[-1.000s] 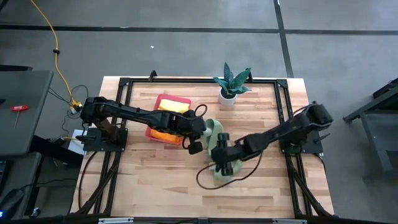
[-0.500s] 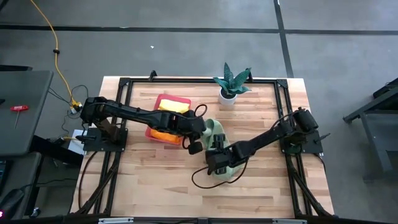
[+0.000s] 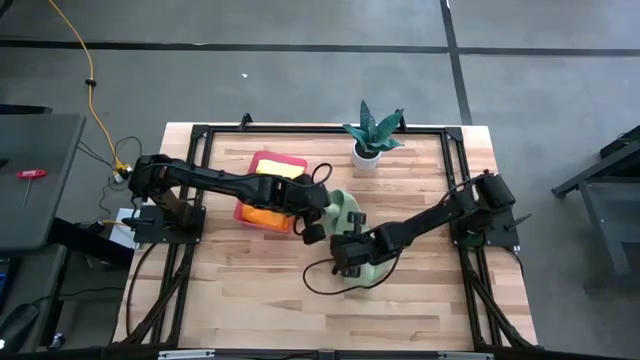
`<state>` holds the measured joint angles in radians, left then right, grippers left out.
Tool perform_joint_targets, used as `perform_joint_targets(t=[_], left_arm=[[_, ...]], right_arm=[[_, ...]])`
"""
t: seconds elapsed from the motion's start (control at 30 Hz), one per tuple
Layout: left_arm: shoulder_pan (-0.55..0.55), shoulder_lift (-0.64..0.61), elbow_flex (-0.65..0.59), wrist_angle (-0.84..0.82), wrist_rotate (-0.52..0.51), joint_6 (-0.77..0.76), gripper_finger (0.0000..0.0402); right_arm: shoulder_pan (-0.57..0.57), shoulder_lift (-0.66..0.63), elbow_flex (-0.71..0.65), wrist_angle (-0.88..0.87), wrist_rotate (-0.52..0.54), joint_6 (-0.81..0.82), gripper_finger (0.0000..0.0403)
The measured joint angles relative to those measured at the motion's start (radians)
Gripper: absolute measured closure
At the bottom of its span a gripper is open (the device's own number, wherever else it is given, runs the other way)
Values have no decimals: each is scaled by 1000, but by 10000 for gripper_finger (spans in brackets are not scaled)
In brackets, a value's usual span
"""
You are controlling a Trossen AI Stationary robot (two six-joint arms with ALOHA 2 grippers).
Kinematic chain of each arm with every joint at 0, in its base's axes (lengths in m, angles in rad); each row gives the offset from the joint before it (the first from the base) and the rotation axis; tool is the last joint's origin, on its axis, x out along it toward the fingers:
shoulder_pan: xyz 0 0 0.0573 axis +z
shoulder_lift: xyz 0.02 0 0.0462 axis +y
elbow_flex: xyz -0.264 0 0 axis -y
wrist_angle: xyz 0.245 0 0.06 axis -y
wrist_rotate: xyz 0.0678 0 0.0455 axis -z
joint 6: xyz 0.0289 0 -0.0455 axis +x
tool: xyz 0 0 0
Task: Fold microfiber towels
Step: Fold the green microfiber cloth
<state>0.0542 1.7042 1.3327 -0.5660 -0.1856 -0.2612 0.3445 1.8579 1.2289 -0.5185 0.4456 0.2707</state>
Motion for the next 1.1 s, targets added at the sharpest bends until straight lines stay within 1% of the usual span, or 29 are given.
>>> perform_joint_targets(t=[0.07,0.13,0.23,0.3,0.37,0.43,0.5,0.57,0.7,0.83,0.97,1.1], left_arm=[[2,-17,0,-33,2,7,401],[10,-58,-1,-103,3,8,401],[26,-147,0,-211,3,8,401],[29,-213,0,-256,2,1,401],[31,-282,0,-269,11,-26,401],[29,-341,0,-275,50,-61,401],[23,-385,12,-290,77,-111,401],[10,-412,48,-331,73,-153,401],[-30,-424,184,-407,50,-160,401],[-61,-397,340,-487,15,-113,401],[-58,-364,460,-556,-64,-27,401],[-19,-339,531,-550,-127,95,401]], right_arm=[[-3,-39,0,-33,7,34,398],[-4,-94,0,-102,26,83,399],[1,-210,0,-245,102,177,401],[7,-305,0,-296,142,221,401],[9,-402,0,-310,157,249,402],[5,-495,0,-308,158,262,402],[-8,-578,0,-301,167,276,402],[-21,-651,0,-301,173,283,402],[-35,-775,0,-301,173,257,402],[-44,-891,4,-312,174,224,402],[-44,-975,51,-376,175,199,403],[-52,-1012,140,-494,179,197,403]])
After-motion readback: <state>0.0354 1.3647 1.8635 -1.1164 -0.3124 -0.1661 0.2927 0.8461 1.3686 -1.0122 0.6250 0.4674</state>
